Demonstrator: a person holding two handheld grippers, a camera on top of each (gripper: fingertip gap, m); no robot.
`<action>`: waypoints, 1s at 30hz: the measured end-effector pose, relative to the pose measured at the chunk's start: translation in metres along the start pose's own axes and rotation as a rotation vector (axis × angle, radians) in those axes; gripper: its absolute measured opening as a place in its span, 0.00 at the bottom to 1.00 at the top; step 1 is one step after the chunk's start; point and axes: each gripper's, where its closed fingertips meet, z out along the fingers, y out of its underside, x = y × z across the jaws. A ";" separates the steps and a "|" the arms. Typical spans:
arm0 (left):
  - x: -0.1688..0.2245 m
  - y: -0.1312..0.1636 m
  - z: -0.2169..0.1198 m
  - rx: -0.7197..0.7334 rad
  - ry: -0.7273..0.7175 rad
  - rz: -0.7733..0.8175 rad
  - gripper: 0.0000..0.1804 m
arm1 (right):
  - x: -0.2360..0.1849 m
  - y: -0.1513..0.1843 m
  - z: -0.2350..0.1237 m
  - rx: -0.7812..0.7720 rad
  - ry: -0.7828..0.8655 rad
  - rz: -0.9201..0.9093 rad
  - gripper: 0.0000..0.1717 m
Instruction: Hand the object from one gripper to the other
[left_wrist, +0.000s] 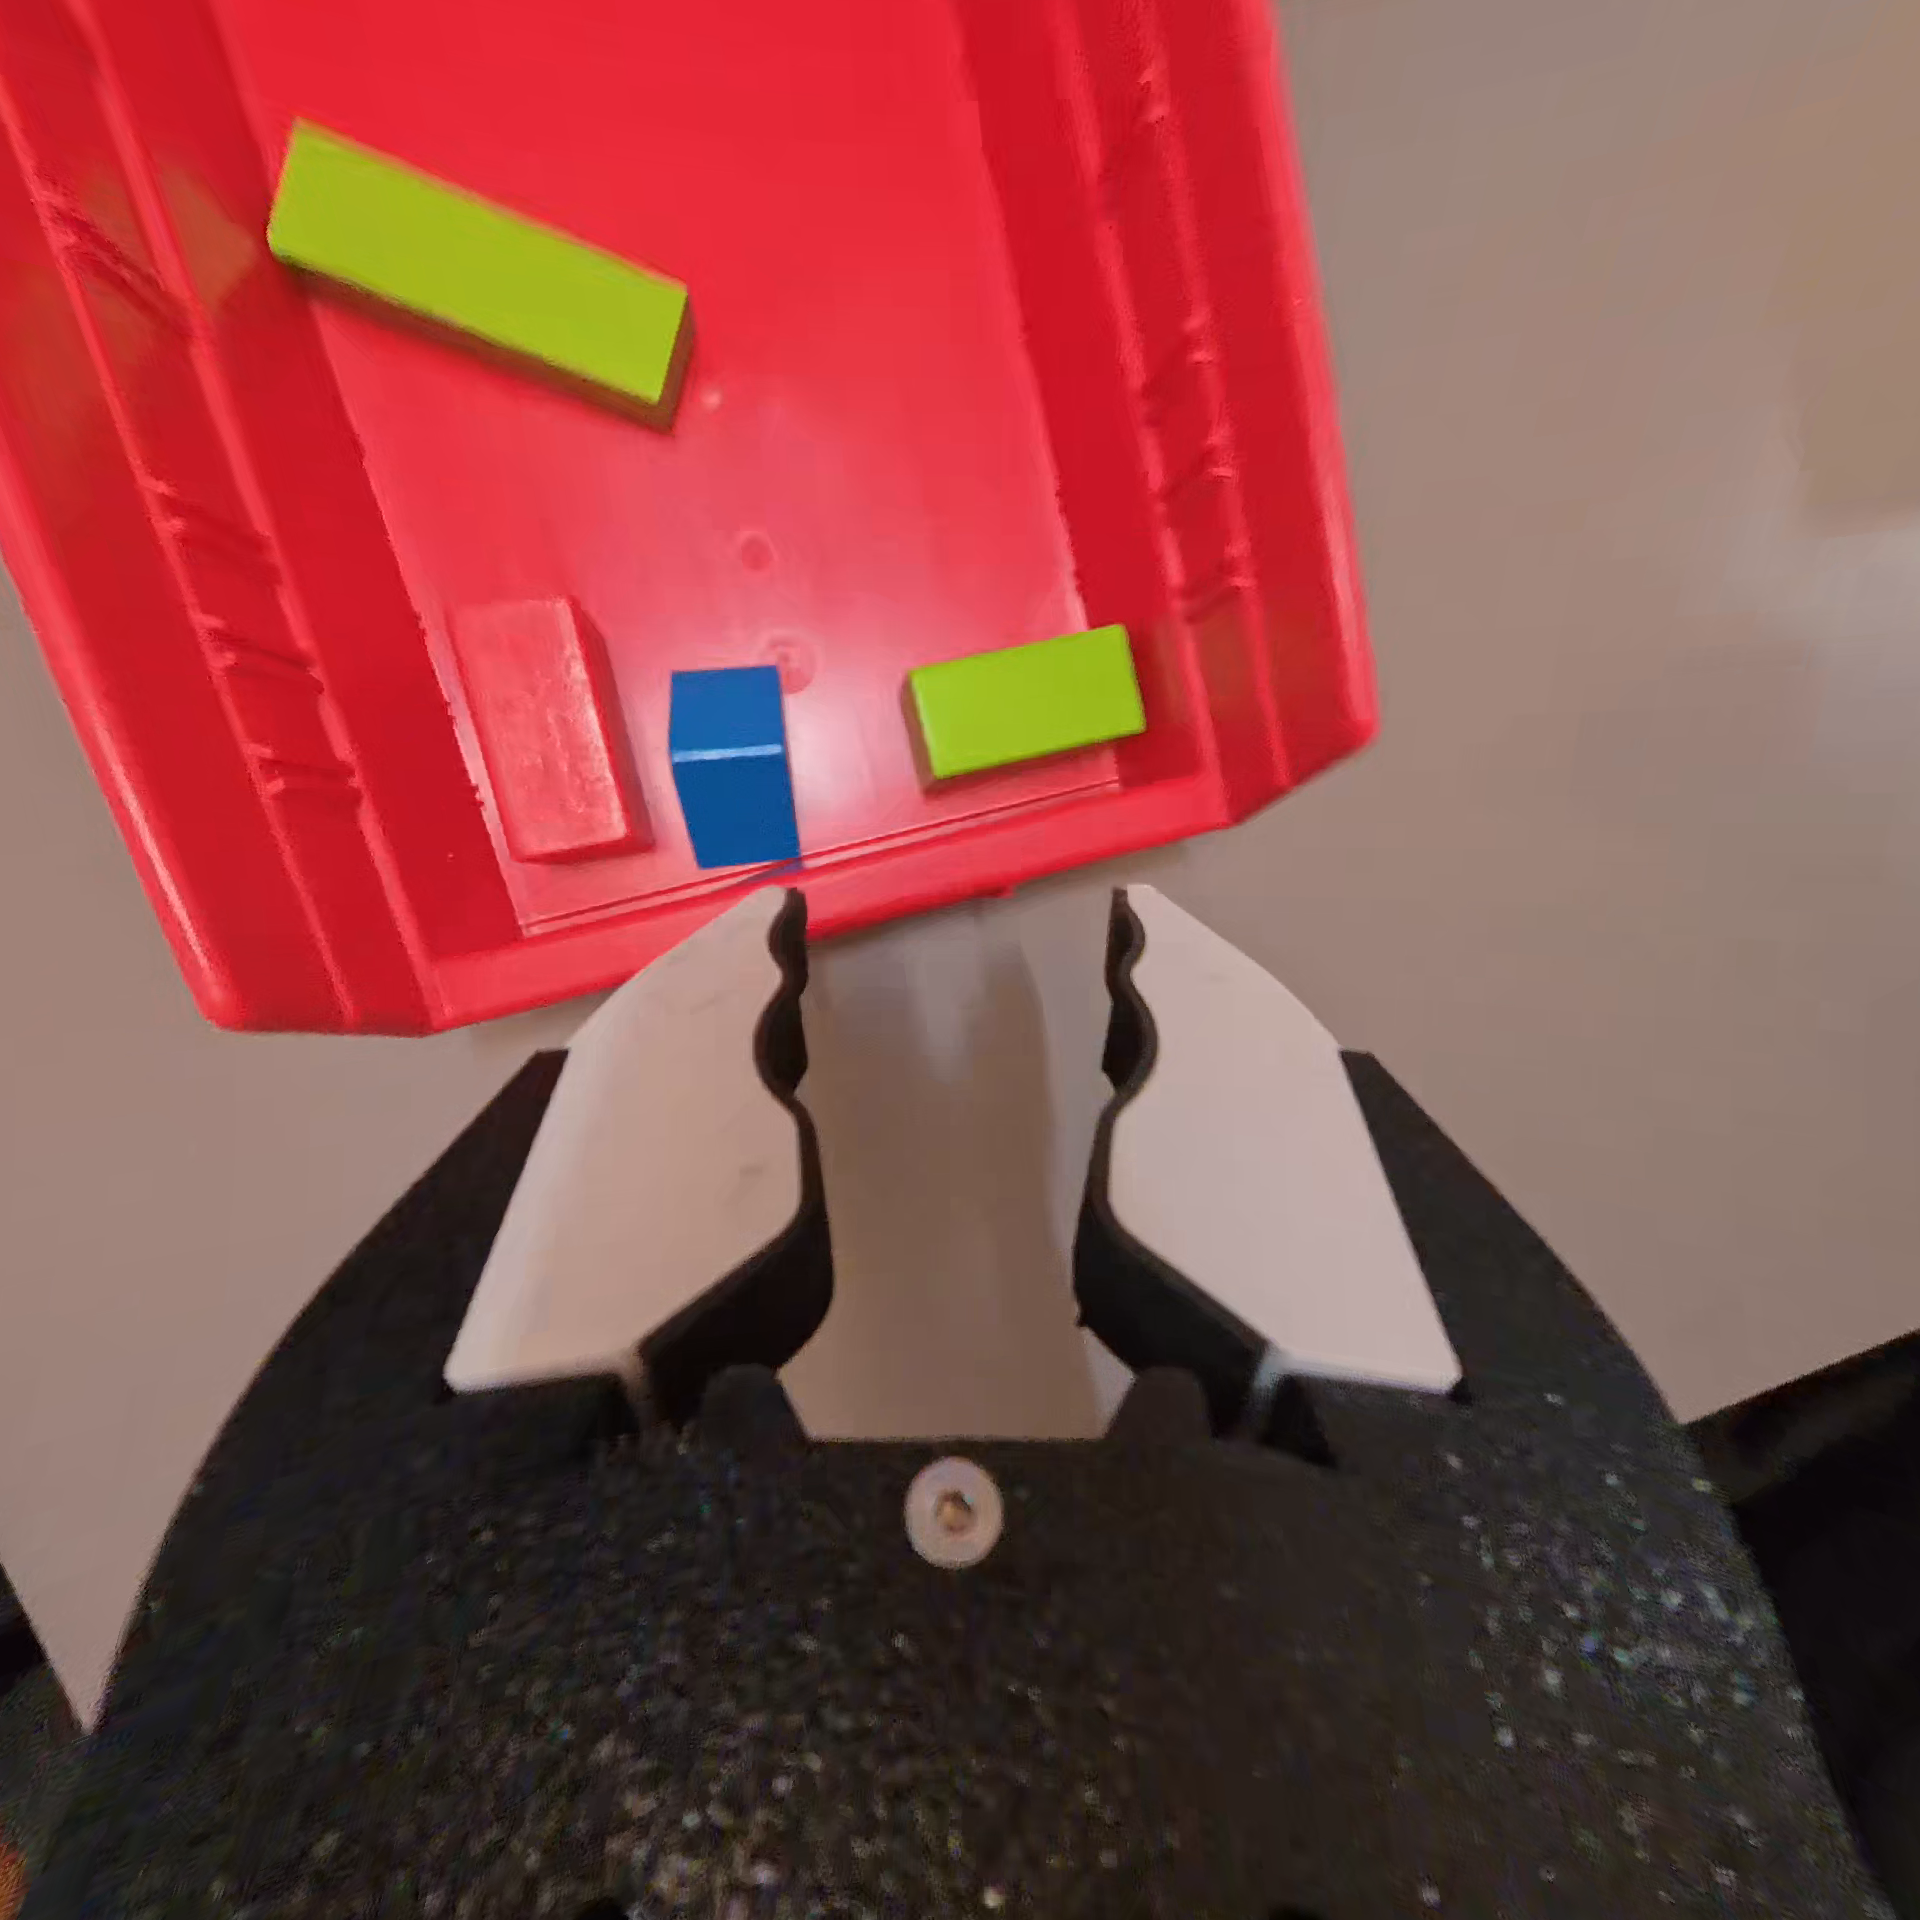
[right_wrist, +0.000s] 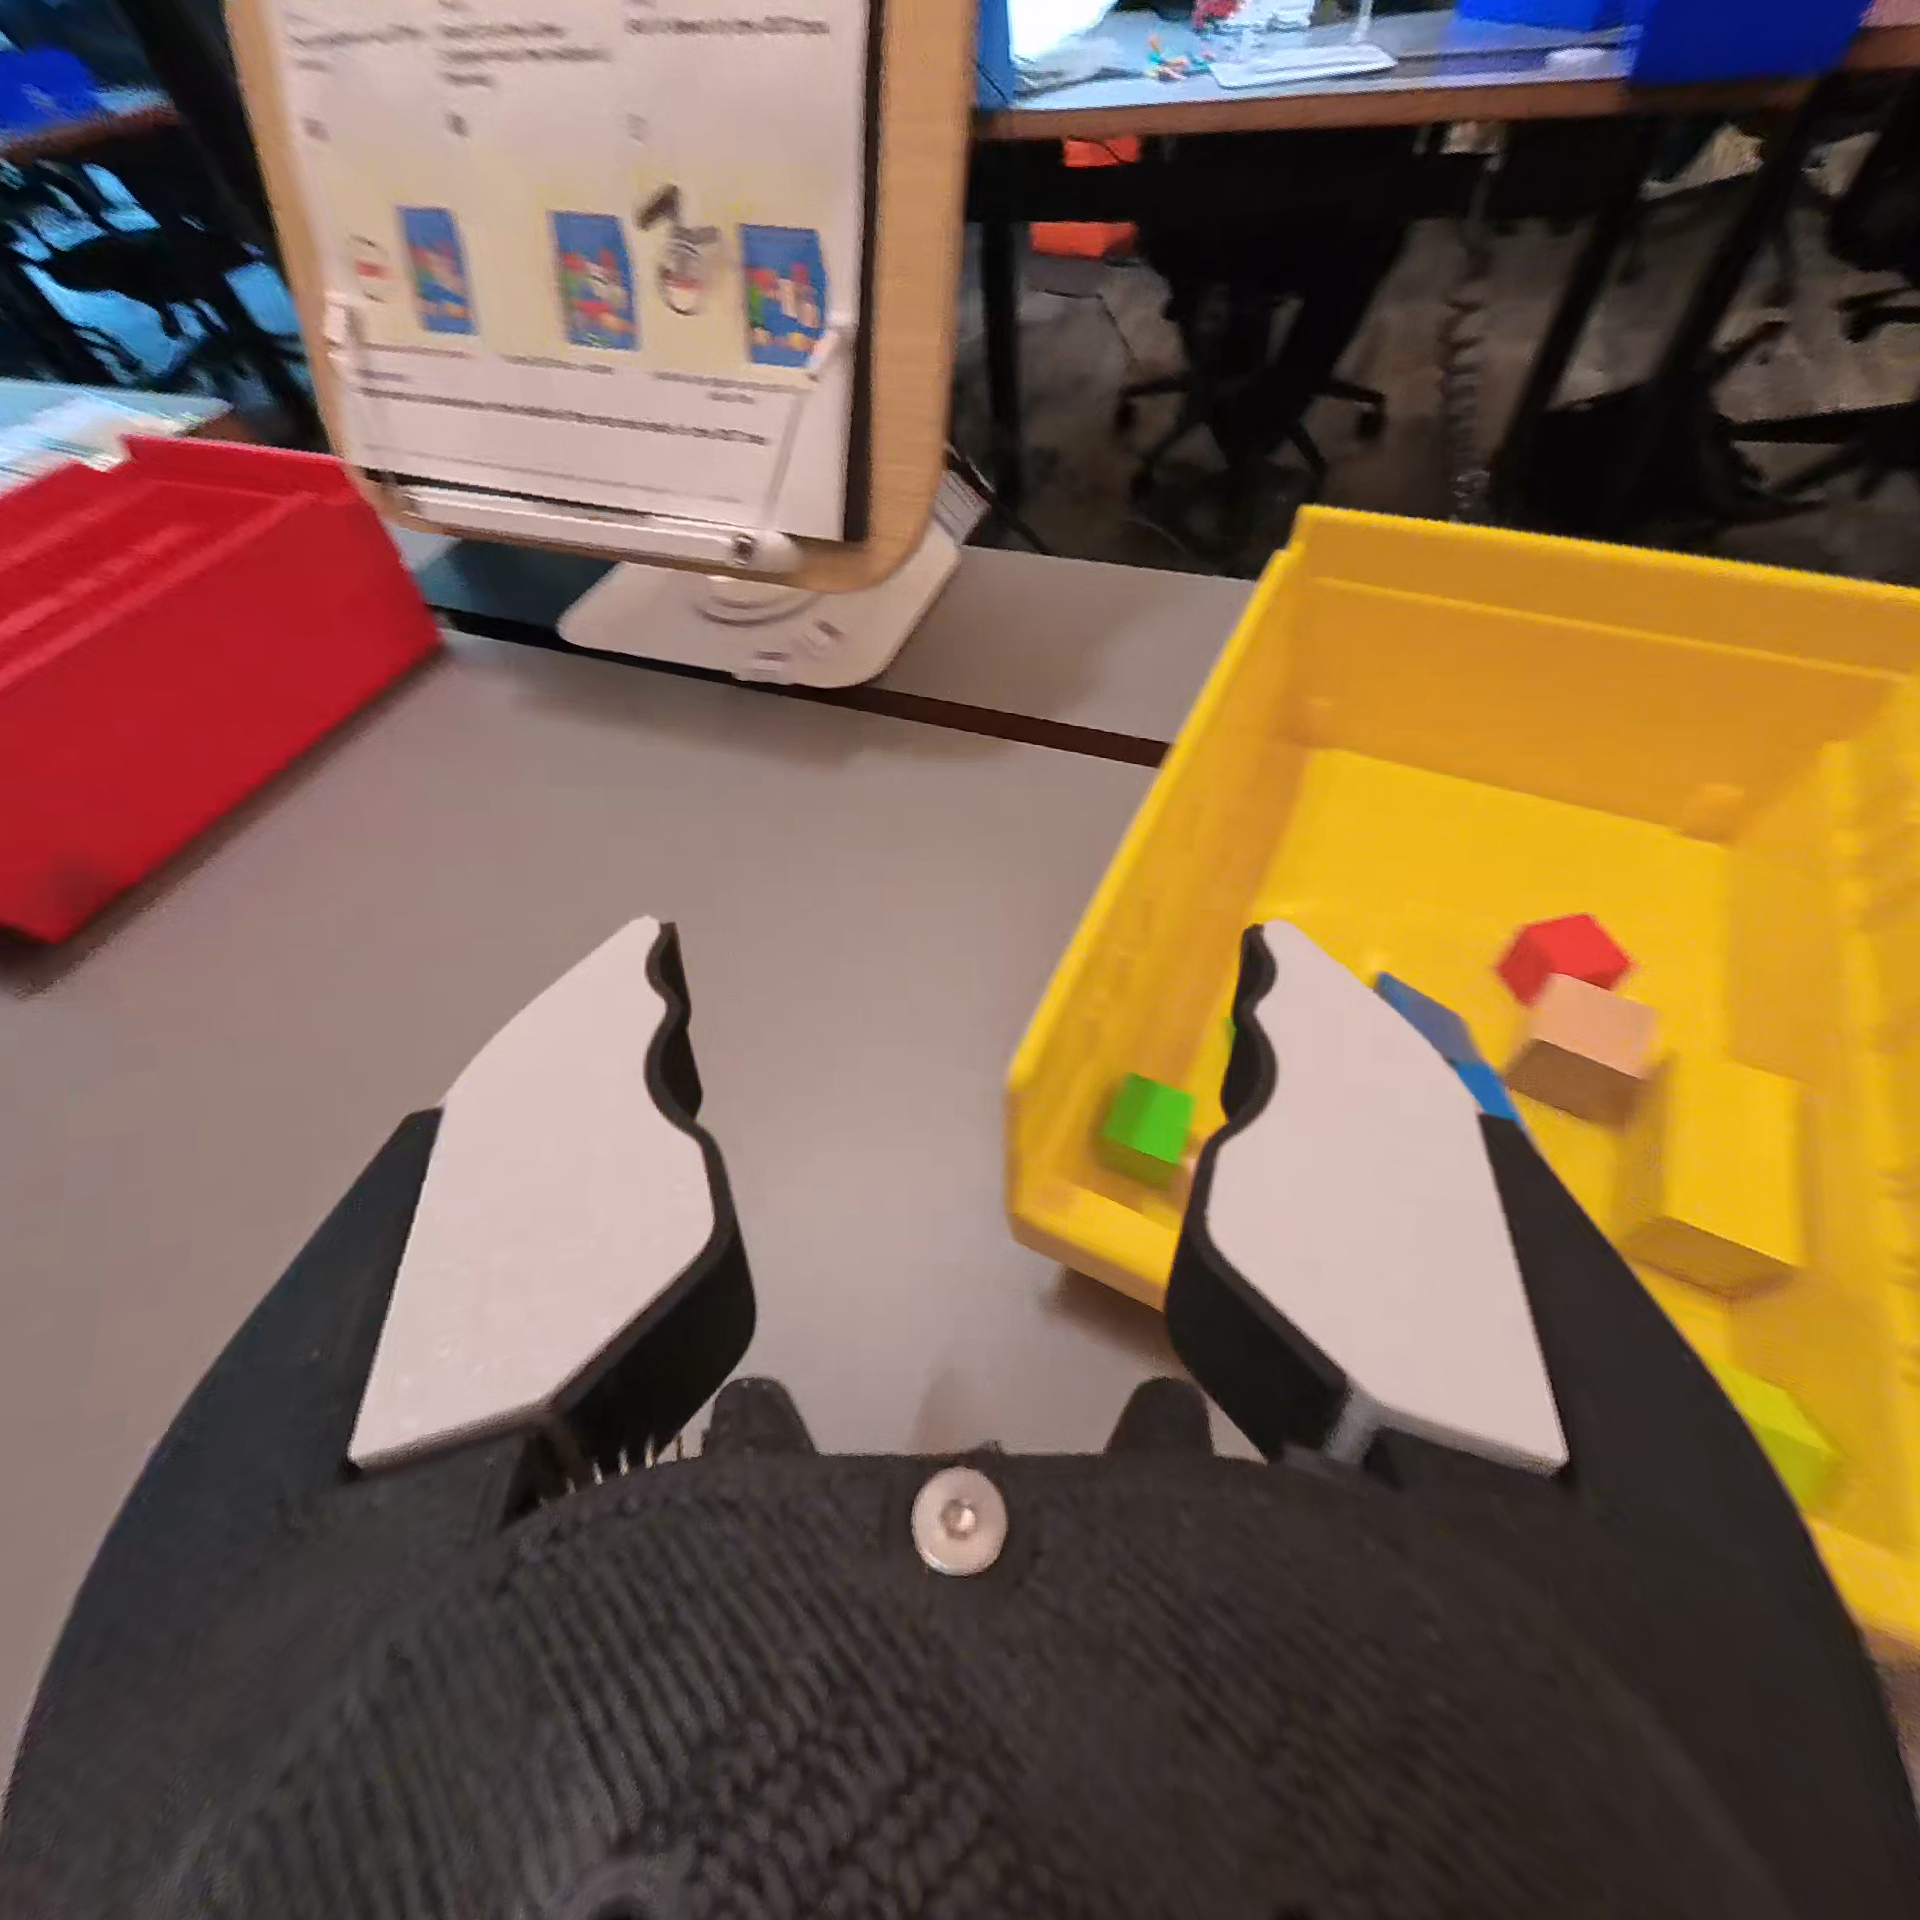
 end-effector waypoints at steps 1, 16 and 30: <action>-0.006 -0.002 0.007 -0.052 -0.001 -0.028 0.30 | -0.009 -0.002 0.002 0.019 -0.032 0.006 0.59; -0.051 0.017 0.080 -0.543 -0.190 -0.057 0.28 | -0.036 -0.010 -0.004 0.057 -0.129 -0.039 0.58; -0.067 0.006 0.085 -0.438 -0.248 0.038 0.09 | -0.053 -0.013 -0.001 0.066 -0.184 -0.051 0.58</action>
